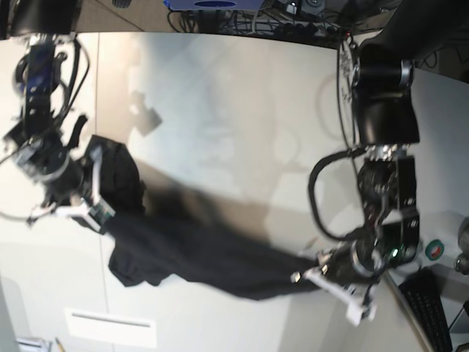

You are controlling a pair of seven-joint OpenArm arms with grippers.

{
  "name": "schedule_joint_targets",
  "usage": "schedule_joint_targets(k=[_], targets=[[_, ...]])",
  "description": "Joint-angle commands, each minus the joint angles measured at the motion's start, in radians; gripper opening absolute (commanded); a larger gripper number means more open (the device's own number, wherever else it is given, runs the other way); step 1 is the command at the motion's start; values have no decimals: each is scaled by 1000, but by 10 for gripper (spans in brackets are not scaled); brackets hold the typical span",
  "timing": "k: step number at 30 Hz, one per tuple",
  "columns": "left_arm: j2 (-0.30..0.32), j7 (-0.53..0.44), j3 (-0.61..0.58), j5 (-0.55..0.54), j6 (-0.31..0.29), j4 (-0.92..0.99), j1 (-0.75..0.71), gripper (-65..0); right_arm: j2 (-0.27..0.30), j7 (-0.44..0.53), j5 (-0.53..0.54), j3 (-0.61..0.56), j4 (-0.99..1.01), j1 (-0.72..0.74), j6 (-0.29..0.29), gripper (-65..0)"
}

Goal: Layout the t-shirt on the table in an organized manner, then fold the t-shirt properly
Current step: 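Hold the shirt with both grippers and stretch it across the table, then lay the stretched shirt flat and release the right gripper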

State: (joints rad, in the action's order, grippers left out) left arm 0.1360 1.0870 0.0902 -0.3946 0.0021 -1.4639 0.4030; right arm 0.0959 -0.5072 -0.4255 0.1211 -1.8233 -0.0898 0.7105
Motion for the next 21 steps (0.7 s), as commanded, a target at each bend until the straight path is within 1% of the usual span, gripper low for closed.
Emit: schedule_joint_targets(k=[1,3,6,9,12,13,15,17,19,21], targets=[[23,-23,4,-4,2,-25,-11,-650,-20,32,14,2,-2,9,-12,-650],[53,-23,4,-4,2,-27,-89,-650,-63,32,14,2,55,-14,-12,-650],[78,-41,4,-4,2,-36,-197,-650,-109,32,14,2,138,-21,-12,-650],[112,-126,4,-4,2,-31,-301,-650,-161,32,14,2,182,-23,-12,-650],[146,-179,6,-4,2,-25,-361,-650,-204,31,14,2,202,-23,-12,-650],[155,-184,7,-4,2,-25,-376,-650,-210,29,14,-2,204,-23,-12,-650],[158,-183,47,-4,2,-25,-392,-650,-209,18,14,-54,205,-23,-12,-650],[158,-179,108,-4,2,-25,-393,-650,-209,-58,14,-102,205,-23,-12,-650],[161,-179,165,-4,0,-25,-393,-650,-209,-144,14,-123,201,-24,-12,-650],[164,-179,202,-4,-1,-27,-393,-650,-209,-181,14,-136,193,-41,-12,-650]])
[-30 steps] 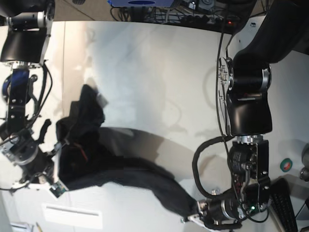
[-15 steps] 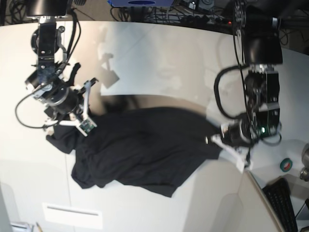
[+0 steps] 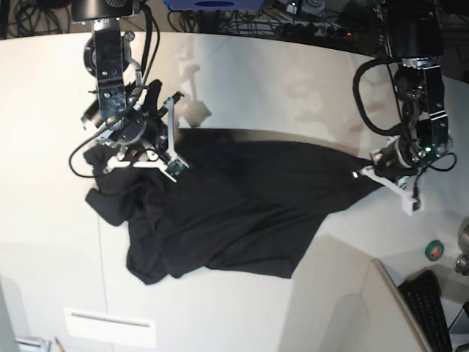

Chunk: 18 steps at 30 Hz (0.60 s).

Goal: Layout the t-shirt on the table in an organized manner, then fold the t-shirt properly
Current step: 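Lay the stretched shirt flat and release the right gripper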

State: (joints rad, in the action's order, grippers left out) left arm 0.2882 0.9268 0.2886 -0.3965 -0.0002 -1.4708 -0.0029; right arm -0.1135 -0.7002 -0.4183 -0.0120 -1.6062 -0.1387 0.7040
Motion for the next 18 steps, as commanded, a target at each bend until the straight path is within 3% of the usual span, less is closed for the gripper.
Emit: schedule_joint_targets(k=[1,2,4,8,10,13,18], targets=[[12,-19,18,-2,1,-20,13,-650,1,12,6,-10,-41,0,-6,-650],[13,-19,27,-2,-1,-20,13,-650,1,14,6,-10,-61,-5,-6,-650],[13,-19,30,-2,-1,-20,5,-650,1,15,6,-10,-124,-25,-6,-549],[13,-19,30,-2,-1,-20,-1,-650,7,17,2,25,-293,-48,-6,-432],[13,-19,30,-2,-1,-20,-3,-650,5,17,6,131,-303,-37,-60,-374],[13,-22,31,-2,-1,-18,-3,-650,4,17,26,264,-243,12,-114,-344],[30,-24,31,-2,-1,-18,-3,-650,25,17,147,436,-72,83,-114,-344]])
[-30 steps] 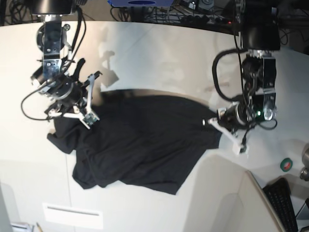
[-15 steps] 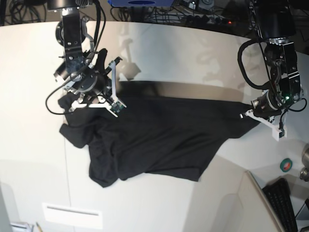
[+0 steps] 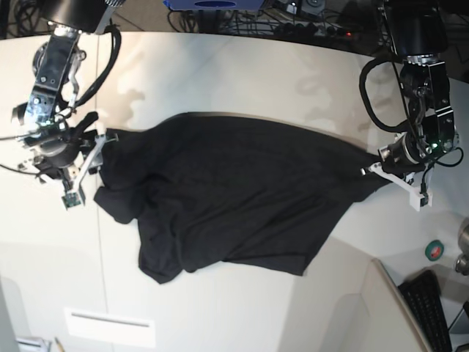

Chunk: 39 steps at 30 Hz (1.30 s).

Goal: Layout the t-shirt on the table in an organized manner, then fold the t-shirt properly
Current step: 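Lay the stretched shirt flat and release the right gripper, then regrasp the shirt edge with the right gripper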

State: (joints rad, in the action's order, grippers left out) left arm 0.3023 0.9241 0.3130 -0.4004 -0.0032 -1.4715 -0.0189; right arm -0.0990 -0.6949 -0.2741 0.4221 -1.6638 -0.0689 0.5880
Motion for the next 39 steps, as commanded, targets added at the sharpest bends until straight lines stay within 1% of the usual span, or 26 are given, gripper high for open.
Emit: schedule_joint_targets(k=[1,4,8,10,14,16,19,21,24,28,30,31,35,37,39], targets=[[18,-21,7,2,2,-18,14,-650,20,11,3,13,30,24,2,-344],[27,-21,7,2,2,-18,14,-650,41,16,5,17,133,34,2,-344],[31,-21,7,2,2,-2,12,-650,43,122,5,19,231,34,2,-344],[31,-21,7,2,2,22,12,-650,40,152,5,19,259,36,2,-344],[31,-23,7,2,2,59,7,-650,32,151,9,22,205,27,2,-344],[31,-24,7,2,2,67,-6,-650,11,154,60,68,142,14,2,-344],[33,-24,7,4,2,67,-22,-650,11,149,158,82,77,13,2,-344],[39,-24,7,2,2,67,-31,-650,11,149,163,71,72,19,2,-344],[39,-24,7,2,2,68,-45,-650,15,149,163,-10,70,16,2,-344],[39,-24,7,2,2,67,-59,-650,78,156,154,-144,67,-15,0,-345],[39,-24,10,2,2,67,-60,-650,97,160,97,-205,67,-22,0,-345],[39,-24,28,2,2,67,-71,-650,101,179,52,-236,67,-26,0,-345],[36,-24,102,2,2,67,-88,-650,114,321,-87,-315,73,-38,3,-344],[36,-24,127,2,2,67,-105,-650,135,357,-119,-381,87,-35,3,-344],[36,-24,147,2,2,65,-115,-650,164,357,-119,-440,109,-12,3,-342]])
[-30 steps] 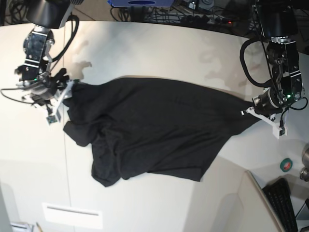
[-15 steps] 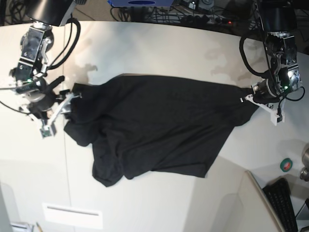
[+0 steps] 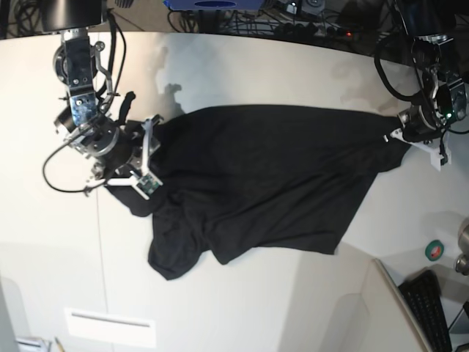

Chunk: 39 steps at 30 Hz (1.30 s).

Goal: Layout the t-shirt on the table in an organized manner, then fold the t-shirt properly
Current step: 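Regrasp the shirt edge with the right gripper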

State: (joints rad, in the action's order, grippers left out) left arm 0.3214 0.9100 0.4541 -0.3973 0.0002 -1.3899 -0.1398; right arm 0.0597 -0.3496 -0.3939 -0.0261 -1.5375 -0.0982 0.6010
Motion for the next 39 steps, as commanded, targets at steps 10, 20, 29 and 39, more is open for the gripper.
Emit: schedule_joint_targets(k=[10,20,29,39], targets=[[15,-10,13,-1,-1,-21,-1,-650,38,11,-3,-173,38,50,-10,-344],[15,-10,13,-1,-1,-22,-1,-650,7,11,-3,-252,153,165,-10,-344],[15,-10,13,-1,-1,-24,-1,-650,1,11,-3,-249,325,228,-11,-476],[15,-7,13,-1,-1,-26,-1,-650,-27,11,-3,-122,167,147,-13,-650]])
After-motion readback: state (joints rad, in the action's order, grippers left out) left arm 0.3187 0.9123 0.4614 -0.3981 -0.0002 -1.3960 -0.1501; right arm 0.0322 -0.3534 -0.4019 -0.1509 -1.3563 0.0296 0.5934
